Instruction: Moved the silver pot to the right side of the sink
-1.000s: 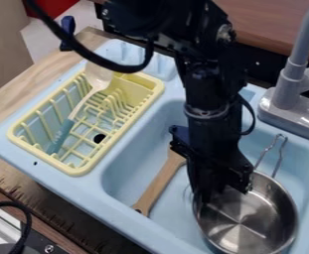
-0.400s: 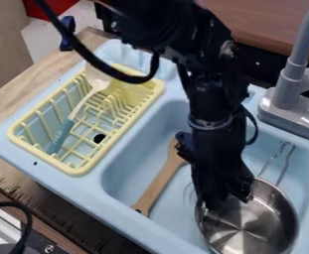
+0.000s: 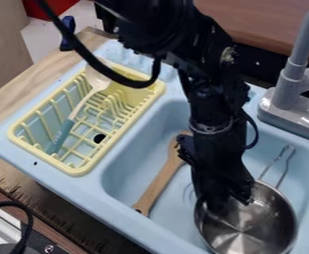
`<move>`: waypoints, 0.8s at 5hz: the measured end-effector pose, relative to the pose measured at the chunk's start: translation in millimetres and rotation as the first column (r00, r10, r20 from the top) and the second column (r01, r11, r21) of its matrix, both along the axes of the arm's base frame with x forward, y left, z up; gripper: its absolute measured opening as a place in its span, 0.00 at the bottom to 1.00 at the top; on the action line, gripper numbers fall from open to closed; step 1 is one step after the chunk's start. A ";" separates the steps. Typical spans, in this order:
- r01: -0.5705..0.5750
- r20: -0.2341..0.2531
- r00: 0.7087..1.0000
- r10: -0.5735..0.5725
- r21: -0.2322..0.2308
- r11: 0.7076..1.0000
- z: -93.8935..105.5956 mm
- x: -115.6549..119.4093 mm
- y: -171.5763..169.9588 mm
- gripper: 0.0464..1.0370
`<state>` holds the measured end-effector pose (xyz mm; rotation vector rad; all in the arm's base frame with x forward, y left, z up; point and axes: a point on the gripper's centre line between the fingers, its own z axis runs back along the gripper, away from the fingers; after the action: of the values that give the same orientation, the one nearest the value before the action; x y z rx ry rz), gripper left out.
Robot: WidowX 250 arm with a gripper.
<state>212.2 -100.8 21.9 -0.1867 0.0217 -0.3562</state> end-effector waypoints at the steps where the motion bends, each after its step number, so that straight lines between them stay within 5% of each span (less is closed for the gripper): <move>1: -0.016 -0.006 1.000 0.016 -0.012 1.000 0.4 -0.5 -2.0 0.44; 3: -0.020 -0.018 1.000 0.019 -0.023 1.000 -0.9 -3.8 -1.1 0.96; 4: -0.021 -0.015 1.000 0.021 -0.031 0.999 1.3 -3.9 -0.3 0.96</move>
<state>208.3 -101.0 23.1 -0.2204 0.0286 -0.3342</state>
